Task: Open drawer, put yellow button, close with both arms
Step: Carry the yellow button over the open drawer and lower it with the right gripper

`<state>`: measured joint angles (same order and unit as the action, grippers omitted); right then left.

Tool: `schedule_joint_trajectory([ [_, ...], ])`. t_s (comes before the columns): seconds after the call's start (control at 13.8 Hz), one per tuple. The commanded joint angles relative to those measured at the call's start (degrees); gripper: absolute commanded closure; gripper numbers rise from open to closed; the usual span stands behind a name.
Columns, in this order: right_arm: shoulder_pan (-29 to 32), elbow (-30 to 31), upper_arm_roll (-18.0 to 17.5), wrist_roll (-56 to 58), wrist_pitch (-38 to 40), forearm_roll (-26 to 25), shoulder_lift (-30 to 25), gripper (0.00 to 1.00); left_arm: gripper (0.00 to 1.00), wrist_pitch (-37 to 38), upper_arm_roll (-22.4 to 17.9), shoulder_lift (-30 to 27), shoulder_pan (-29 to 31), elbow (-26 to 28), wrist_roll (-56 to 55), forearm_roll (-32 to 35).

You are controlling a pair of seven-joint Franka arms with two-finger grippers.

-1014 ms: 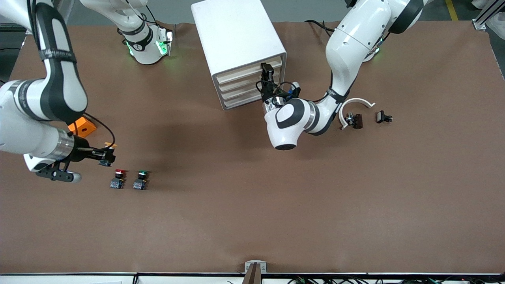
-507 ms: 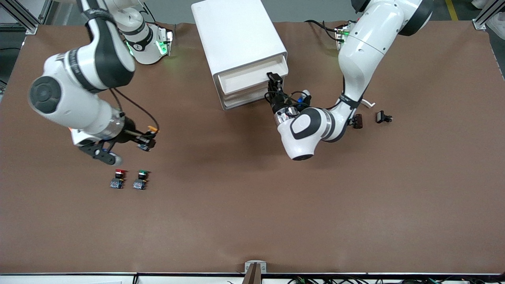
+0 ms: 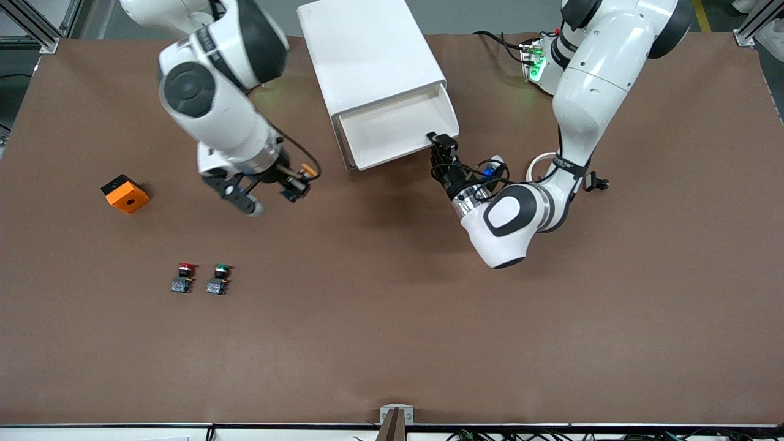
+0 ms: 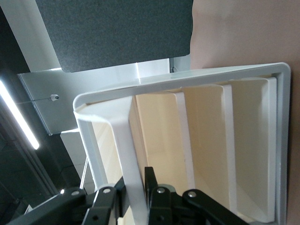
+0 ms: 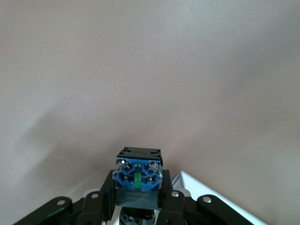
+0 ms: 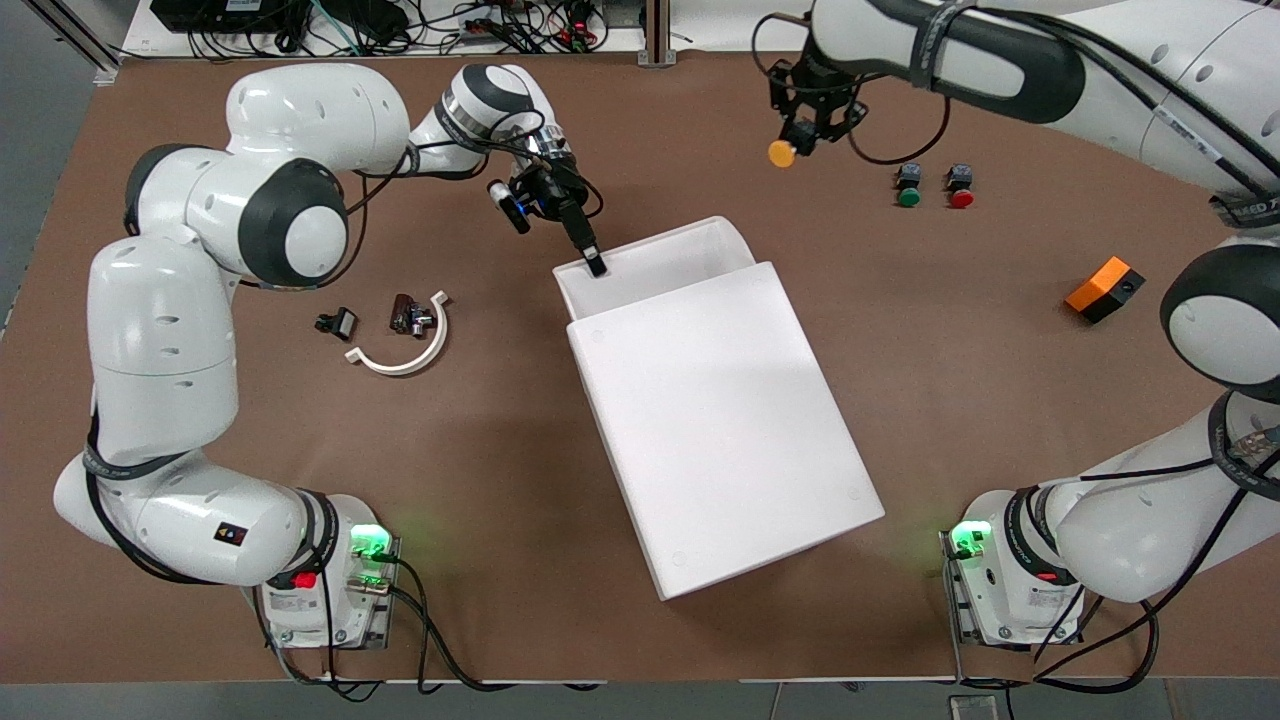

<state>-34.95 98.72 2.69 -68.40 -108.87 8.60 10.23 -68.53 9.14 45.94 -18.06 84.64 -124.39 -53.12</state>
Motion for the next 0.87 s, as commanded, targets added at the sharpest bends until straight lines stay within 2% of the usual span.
schedule_joint_trajectory([
  [0.0,-5.5,0.9,0.7,-9.7,-1.3,-2.1,-1.2,1.0,0.85,0.9,-0.3,-0.7,0.8,0.3,0.7,-0.4],
  [0.14,-9.2,-0.1,0.7,-16.2,-1.8,-3.3,-0.8,1.0,0.82,0.9,-0.3,-0.7,0.7,0.3,1.0,-0.4],
  [0.22,-11.1,-0.6,0.7,-18.1,-1.7,-3.8,-0.7,1.0,0.72,0.8,-0.3,-0.6,0.7,0.3,1.2,-0.3],
  [0.29,-12.8,-1.1,0.7,-20.0,-1.7,-4.0,-0.7,1.0,0.45,0.8,-0.3,-0.6,0.7,0.3,1.2,-0.2],
  [0.36,-14.0,-1.3,0.7,-21.8,-1.7,-5.0,-0.7,1.0,0.06,0.8,-0.3,-0.6,0.7,0.3,1.5,-0.1],
  [0.43,-15.3,-1.8,0.6,-23.8,-1.7,-5.8,-0.7,1.0,0.0,0.8,-0.3,-0.7,0.7,0.3,1.6,0.3],
  [0.8,-20.7,-1.9,0.7,-29.5,-3.2,-8.1,1.4,1.0,0.0,0.7,-0.4,-0.7,1.0,-1.4,6.5,2.3],
])
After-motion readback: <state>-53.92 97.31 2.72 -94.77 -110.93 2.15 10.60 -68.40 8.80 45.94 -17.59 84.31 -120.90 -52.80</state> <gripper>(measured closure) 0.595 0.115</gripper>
